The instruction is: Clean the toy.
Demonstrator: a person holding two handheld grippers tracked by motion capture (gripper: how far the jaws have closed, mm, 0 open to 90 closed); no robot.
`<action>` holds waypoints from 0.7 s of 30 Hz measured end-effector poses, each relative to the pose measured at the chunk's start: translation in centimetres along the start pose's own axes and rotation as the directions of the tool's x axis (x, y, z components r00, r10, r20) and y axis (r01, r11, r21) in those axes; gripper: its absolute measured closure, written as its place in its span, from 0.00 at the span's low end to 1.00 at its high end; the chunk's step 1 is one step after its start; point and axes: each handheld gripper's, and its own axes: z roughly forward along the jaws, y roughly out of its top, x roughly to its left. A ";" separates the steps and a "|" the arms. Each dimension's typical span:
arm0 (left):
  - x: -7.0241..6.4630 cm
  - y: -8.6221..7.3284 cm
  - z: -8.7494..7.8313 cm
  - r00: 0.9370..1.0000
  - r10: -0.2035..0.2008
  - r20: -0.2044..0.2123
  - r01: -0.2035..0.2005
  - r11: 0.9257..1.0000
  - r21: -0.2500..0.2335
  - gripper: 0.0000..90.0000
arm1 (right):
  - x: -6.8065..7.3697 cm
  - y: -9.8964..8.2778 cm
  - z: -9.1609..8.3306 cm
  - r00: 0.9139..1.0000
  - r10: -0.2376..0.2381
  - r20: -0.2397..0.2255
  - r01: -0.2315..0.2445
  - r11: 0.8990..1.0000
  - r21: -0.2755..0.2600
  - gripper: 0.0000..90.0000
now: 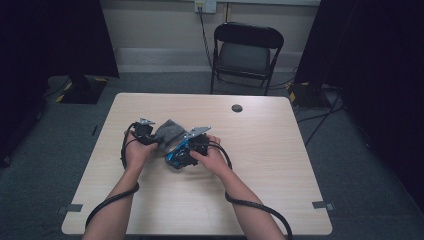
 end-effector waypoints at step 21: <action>-1.7 1.2 1.9 0.998 0.059 -0.001 -0.059 0.995 -0.080 0.50 | 0.0 0.0 0.0 1.000 0.000 -0.003 0.000 1.000 -0.003 0.01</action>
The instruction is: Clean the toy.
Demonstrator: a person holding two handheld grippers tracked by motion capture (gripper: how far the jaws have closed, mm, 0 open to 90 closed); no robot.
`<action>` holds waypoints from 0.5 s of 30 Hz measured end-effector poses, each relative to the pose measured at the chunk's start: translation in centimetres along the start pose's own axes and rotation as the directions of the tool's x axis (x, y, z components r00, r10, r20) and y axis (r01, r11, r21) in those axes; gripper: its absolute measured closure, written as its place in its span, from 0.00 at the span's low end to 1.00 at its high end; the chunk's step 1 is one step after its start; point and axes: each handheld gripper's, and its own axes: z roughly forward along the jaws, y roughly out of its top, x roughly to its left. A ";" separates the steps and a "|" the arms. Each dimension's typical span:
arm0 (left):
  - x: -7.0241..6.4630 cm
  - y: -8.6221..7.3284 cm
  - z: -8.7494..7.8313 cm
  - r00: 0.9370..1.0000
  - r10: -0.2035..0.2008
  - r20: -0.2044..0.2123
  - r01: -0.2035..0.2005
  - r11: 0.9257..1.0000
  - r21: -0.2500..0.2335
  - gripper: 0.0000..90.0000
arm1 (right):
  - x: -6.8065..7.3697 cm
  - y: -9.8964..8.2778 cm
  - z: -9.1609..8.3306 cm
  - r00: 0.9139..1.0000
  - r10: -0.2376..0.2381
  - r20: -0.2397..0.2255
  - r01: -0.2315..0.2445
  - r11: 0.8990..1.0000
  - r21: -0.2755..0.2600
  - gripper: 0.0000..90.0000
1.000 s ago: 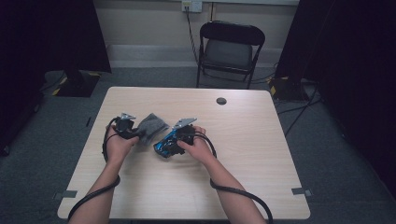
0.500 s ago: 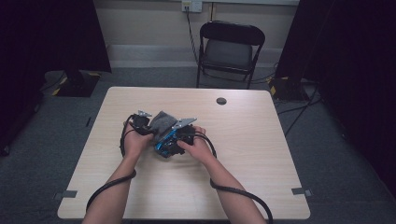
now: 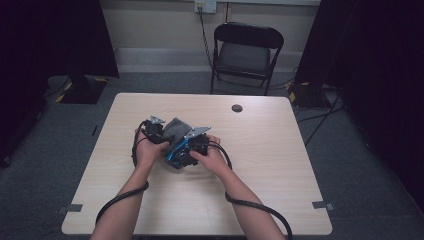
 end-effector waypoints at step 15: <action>0.0 -0.6 2.3 0.993 -0.054 0.103 0.049 0.997 0.053 0.74 | 0.0 0.0 0.0 1.000 -0.001 -0.003 0.001 1.000 -0.003 0.01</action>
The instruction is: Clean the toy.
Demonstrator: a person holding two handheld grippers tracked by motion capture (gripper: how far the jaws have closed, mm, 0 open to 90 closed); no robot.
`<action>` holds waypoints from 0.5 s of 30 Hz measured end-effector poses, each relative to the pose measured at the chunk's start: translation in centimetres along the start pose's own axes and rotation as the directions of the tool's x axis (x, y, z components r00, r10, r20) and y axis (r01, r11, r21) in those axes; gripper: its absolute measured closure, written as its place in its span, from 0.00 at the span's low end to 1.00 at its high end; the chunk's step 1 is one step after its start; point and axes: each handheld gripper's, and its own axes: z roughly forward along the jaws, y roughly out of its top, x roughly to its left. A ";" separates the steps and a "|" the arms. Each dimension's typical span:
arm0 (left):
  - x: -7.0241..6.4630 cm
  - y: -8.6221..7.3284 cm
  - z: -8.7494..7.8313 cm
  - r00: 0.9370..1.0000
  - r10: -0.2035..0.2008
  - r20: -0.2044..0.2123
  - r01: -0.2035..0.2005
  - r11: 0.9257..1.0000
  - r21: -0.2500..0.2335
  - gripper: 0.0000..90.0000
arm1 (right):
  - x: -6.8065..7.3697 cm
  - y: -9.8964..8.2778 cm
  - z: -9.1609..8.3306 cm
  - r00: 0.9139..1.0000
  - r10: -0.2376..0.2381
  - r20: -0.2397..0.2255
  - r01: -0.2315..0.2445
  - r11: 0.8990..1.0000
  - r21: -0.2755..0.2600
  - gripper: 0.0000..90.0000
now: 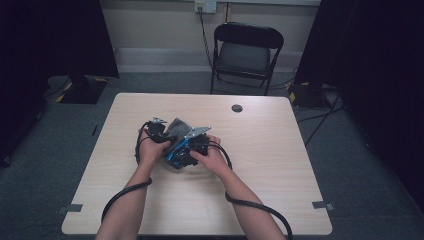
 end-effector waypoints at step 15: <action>-0.3 -0.5 -1.2 0.999 0.018 0.041 -0.020 0.999 0.046 0.81 | 0.0 0.1 0.0 1.000 -0.005 -0.004 0.005 1.000 0.006 0.01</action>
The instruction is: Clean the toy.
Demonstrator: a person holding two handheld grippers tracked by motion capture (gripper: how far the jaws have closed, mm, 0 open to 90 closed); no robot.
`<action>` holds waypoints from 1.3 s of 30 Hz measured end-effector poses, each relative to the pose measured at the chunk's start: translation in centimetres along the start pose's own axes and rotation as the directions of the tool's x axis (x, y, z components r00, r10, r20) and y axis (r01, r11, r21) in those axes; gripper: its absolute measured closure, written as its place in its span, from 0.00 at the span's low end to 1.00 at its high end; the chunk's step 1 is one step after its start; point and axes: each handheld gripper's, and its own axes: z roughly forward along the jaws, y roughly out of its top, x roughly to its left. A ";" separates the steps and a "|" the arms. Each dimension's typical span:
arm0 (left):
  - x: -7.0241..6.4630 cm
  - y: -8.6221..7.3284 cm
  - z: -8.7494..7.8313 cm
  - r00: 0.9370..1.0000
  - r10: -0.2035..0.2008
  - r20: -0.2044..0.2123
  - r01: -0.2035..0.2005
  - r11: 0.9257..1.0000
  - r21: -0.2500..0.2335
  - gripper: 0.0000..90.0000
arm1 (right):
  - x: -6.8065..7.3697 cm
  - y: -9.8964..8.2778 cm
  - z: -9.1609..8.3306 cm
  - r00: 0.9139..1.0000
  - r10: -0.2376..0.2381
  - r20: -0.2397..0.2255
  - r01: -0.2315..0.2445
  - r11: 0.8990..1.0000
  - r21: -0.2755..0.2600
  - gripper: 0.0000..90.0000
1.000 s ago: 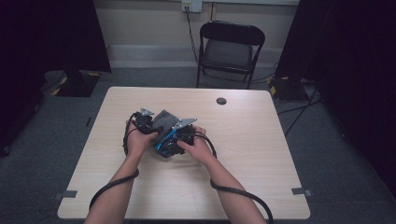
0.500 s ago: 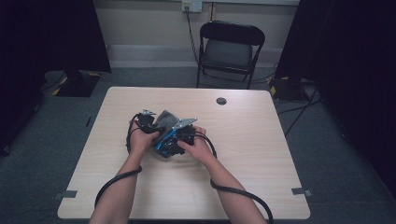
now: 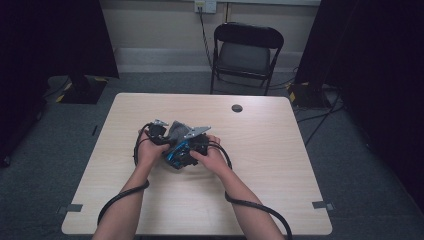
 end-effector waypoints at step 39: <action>1.3 -3.5 -4.5 0.998 -0.027 0.055 0.024 0.998 0.052 0.82 | 0.0 0.0 0.0 1.000 -0.003 0.000 0.003 1.000 -0.002 0.01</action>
